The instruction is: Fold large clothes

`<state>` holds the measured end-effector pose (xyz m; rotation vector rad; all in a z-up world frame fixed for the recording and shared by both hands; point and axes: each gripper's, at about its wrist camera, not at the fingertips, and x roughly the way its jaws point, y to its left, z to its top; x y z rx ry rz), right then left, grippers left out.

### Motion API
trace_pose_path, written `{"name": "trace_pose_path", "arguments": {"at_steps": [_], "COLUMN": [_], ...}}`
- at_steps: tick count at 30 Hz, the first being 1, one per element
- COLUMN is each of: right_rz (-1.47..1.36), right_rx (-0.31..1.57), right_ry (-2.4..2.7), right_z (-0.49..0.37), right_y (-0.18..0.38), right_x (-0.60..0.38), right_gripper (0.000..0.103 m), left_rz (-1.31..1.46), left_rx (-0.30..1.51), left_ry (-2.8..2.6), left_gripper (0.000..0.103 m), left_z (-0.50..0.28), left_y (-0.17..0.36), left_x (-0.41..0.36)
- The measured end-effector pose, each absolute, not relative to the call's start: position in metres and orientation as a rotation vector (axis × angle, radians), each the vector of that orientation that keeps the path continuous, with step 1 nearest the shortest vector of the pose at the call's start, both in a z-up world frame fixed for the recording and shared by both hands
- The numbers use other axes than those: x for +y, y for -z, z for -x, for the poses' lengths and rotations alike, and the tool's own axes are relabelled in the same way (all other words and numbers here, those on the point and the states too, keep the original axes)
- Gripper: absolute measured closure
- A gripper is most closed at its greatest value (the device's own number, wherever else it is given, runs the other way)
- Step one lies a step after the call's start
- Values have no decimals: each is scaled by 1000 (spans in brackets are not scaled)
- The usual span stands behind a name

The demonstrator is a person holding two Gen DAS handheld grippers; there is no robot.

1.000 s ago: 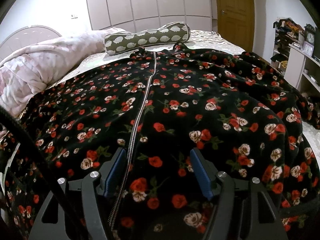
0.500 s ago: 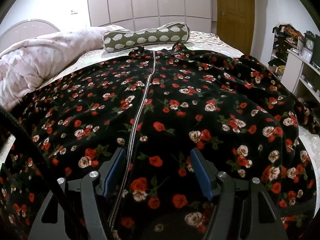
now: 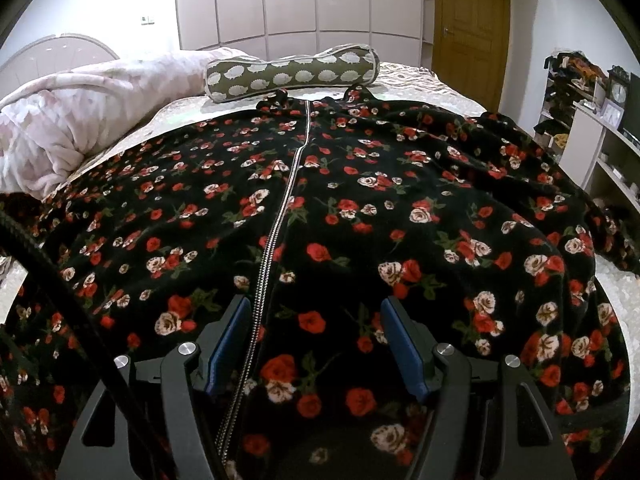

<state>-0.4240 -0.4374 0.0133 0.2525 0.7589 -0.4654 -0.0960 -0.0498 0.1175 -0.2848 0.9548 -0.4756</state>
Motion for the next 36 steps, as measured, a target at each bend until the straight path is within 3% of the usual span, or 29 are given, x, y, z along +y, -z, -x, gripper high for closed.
{"name": "trace_pose_path", "arguments": {"at_steps": [11,14,15,22,30,36], "right_rz": [-344,-371,-377,-392,-510,-595], "right_rx": [711,698,695,685,698,757], "right_ry": [410,390,386,367,309,336], "right_z": [433,436,436,437,447,424], "right_y": [-13,-13,-13,-12,-32,-29], "right_x": [-448,-451,-451,-452,-468,-487], "right_gripper": [30,29,29,25,22,25], "left_rz": [148,97,84,1,-88,-103], "left_rx": [980,1003,1001,949,866,900], "left_ry": [1049,1113,1120,1036,819,707], "left_gripper": [88,69,58,36,35,32], "left_z": [179,203,211,238,249,241], "left_y": [-172,-168,-165,-162,-137,-108], "left_x": [-347,-399,-406,-346,-245,-218]}}
